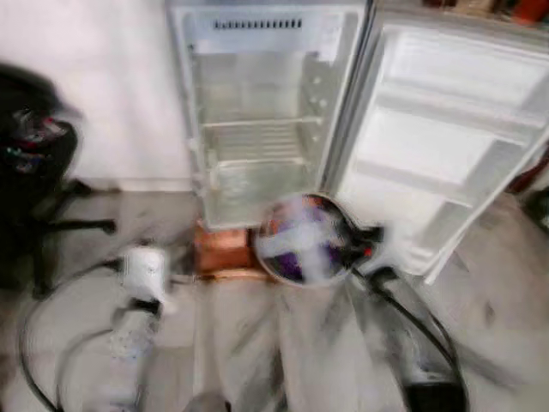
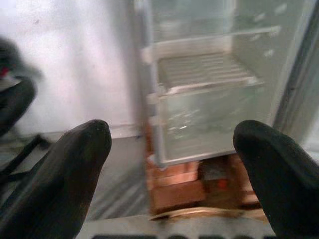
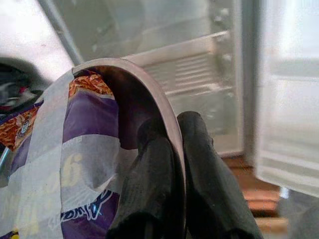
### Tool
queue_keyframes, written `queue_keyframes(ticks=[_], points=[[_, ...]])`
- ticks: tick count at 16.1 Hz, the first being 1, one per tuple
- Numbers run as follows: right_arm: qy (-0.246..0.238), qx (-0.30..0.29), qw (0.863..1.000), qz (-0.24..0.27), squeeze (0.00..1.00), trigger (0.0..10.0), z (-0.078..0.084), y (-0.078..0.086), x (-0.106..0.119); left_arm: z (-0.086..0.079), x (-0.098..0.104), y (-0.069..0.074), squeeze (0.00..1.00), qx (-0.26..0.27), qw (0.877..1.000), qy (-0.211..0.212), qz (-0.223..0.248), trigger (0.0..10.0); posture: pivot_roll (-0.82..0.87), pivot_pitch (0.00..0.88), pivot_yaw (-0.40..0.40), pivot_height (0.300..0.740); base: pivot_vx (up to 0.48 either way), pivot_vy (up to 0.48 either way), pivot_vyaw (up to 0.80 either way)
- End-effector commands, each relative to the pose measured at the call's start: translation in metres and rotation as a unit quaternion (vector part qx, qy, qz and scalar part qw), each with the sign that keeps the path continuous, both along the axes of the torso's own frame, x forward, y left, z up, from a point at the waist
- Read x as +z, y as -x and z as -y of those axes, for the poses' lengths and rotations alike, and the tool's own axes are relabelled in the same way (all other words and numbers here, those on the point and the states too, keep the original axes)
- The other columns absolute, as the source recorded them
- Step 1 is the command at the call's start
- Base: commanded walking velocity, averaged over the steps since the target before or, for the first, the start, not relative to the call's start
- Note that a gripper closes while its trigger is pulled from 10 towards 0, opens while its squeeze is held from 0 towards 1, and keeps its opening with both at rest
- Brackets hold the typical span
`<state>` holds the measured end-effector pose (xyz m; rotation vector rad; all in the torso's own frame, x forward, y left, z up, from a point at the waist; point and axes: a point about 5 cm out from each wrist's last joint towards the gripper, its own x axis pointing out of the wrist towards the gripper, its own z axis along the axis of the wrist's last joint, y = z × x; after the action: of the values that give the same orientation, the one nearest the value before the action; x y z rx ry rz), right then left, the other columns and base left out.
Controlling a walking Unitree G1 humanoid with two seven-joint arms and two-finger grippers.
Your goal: Restocking fridge
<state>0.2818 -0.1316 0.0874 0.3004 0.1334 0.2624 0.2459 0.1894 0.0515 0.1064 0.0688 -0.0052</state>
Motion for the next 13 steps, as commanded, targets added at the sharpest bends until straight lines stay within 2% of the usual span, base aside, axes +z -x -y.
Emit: queue_keyframes(ticks=[1,3,5,13], points=[[0.009,-0.022,1.000,0.011,0.00,10.0,0.0145,-0.0010,0.0043,0.0100,0.0016,-0.0018,0.00,-0.016,1.000,0.009,0.004,10.0,0.10,0.055,-0.046,0.740,0.424,0.000,0.00],[0.010,-0.022,1.000,0.010,0.00,10.0,0.0145,-0.0009,0.0039,0.0101,0.0016,-0.0018,0.00,-0.016,1.000,0.009,0.004,10.0,0.10,0.055,-0.046,0.740,0.416,0.000,0.00],[0.009,-0.021,1.000,0.009,0.00,10.0,0.0145,-0.0005,0.0035,0.0104,0.0013,-0.0016,0.00,-0.016,1.000,0.009,0.002,10.0,0.10,0.057,-0.046,0.740,0.399,0.264,0.00],[0.010,-0.014,1.000,0.008,0.00,10.0,0.0128,-0.0005,0.0024,0.0109,0.0005,-0.0019,0.00,-0.014,1.000,0.011,0.000,10.0,0.10,0.055,-0.047,0.740,0.285,0.386,0.00]])
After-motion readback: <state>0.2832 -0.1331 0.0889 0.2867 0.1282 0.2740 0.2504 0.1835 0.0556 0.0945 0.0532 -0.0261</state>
